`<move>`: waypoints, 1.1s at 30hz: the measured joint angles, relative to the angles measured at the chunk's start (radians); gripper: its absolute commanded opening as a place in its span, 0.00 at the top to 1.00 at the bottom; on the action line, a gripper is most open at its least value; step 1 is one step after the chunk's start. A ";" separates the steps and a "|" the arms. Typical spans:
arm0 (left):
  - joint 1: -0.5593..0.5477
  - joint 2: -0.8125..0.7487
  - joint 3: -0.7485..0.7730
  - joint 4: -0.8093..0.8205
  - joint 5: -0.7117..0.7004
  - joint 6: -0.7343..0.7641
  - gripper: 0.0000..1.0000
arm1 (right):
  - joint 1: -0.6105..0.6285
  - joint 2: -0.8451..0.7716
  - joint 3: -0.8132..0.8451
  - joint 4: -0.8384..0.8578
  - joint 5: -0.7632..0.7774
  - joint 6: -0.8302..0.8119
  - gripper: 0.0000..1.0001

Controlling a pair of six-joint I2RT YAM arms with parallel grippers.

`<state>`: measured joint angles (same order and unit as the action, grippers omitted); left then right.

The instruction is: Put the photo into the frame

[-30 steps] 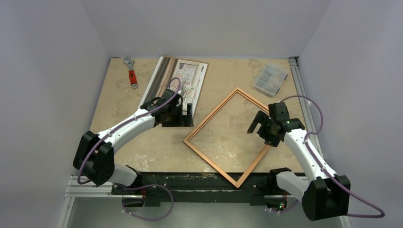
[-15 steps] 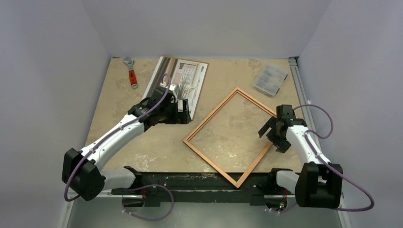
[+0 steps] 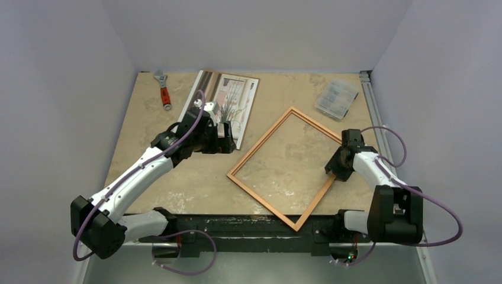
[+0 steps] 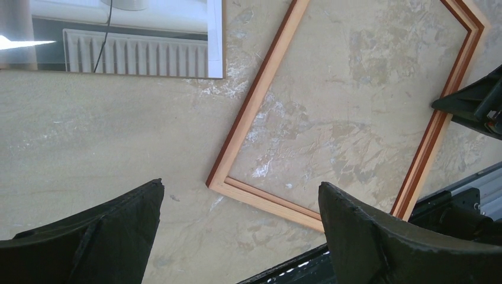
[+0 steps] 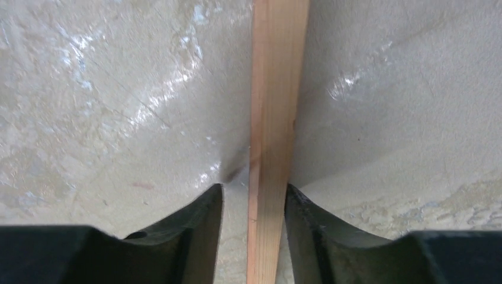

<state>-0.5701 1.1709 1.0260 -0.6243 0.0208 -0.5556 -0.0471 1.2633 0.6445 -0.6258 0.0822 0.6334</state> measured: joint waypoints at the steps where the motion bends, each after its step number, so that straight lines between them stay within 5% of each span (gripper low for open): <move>1: 0.000 -0.001 0.001 0.000 0.000 0.000 0.00 | 0.000 0.005 0.000 0.012 -0.002 -0.008 0.63; 5: 0.000 -0.006 0.005 -0.003 -0.003 0.001 0.00 | 0.000 0.054 0.024 0.030 -0.008 -0.054 0.77; 17: 0.000 -0.006 0.005 -0.044 -0.052 0.026 0.00 | 0.077 0.240 0.229 0.055 0.054 -0.159 0.87; 21: 0.000 -0.006 0.005 -0.047 -0.054 0.026 0.00 | 0.138 0.306 0.339 0.045 0.114 -0.182 0.80; 24: 0.000 -0.006 0.005 -0.047 -0.054 0.026 0.00 | 0.156 0.356 0.395 0.042 0.121 -0.193 0.53; 27: 0.000 -0.006 0.005 -0.048 -0.054 0.026 0.00 | 0.161 0.374 0.400 0.031 0.131 -0.197 0.37; 33: 0.000 -0.010 0.005 -0.047 -0.053 0.026 0.00 | 0.161 0.331 0.366 0.013 0.104 -0.193 0.31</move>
<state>-0.5701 1.1614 1.0306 -0.6712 -0.0326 -0.5301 0.1139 1.5940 1.0107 -0.6125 0.1864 0.4400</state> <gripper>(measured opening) 0.998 0.682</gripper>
